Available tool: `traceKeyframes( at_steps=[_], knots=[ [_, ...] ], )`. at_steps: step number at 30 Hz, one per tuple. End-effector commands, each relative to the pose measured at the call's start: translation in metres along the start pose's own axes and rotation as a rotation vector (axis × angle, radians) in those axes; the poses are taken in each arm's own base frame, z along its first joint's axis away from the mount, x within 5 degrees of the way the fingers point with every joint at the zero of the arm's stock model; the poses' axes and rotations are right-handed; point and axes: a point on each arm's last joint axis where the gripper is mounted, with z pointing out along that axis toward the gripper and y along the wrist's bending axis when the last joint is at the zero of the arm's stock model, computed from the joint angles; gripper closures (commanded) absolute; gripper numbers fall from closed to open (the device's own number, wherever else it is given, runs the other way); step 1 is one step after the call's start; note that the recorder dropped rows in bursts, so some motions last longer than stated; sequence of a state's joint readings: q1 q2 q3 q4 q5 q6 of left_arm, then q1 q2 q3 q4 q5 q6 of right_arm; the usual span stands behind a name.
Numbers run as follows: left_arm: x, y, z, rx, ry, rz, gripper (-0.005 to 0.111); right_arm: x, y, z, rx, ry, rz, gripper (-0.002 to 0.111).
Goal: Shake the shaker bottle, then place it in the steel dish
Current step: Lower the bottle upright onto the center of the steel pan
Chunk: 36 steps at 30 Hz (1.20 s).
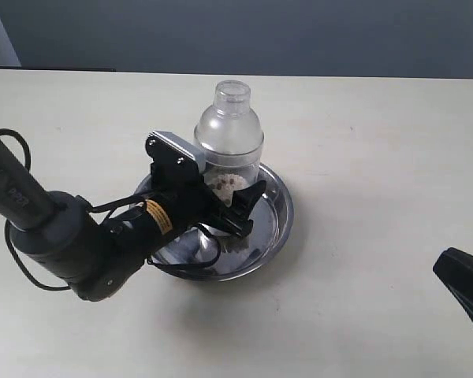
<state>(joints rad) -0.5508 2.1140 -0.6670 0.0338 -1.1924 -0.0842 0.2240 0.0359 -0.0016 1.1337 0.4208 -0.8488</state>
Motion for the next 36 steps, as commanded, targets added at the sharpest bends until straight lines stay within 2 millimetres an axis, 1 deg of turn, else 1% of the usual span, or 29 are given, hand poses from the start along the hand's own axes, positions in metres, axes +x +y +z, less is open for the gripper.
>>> traceKeyframes(
  at_steps=[1, 5, 11, 17, 25, 28, 31, 34, 36],
  knots=[
    [-0.002, -0.004, 0.0, 0.039, -0.018, 0.002, 0.034, 0.0, -0.001, 0.0, 0.008, -0.009, -0.003, 0.109],
    [-0.002, -0.007, 0.0, 0.076, -0.013, -0.016, 0.031, 0.0, -0.001, 0.0, 0.008, -0.009, -0.003, 0.109],
    [-0.002, -0.007, 0.0, 0.076, -0.009, -0.023, 0.025, 0.0, -0.001, 0.0, 0.008, -0.009, -0.003, 0.109],
    [0.003, -0.005, 0.0, 0.058, 0.049, -0.023, 0.025, 0.0, -0.001, 0.0, 0.008, -0.009, -0.003, 0.109],
    [0.005, -0.005, -0.001, 0.058, 0.077, -0.022, 0.025, 0.0, -0.001, 0.0, 0.006, -0.007, -0.003, 0.109],
    [0.007, -0.002, -0.001, 0.016, 0.097, -0.041, 0.02, 0.0, -0.001, 0.0, 0.006, -0.007, -0.003, 0.109],
    [0.008, 0.001, -0.001, -0.018, 0.107, -0.056, 0.013, 0.0, -0.001, 0.0, 0.006, -0.007, -0.003, 0.109],
    [0.009, 0.0, -0.001, -0.003, 0.12, -0.048, 0.007, 0.0, -0.001, 0.0, 0.006, -0.007, -0.003, 0.109],
    [0.008, -0.004, -0.001, 0.042, 0.116, -0.027, 0.006, 0.0, -0.001, 0.0, 0.006, -0.007, -0.003, 0.109]
  ],
)
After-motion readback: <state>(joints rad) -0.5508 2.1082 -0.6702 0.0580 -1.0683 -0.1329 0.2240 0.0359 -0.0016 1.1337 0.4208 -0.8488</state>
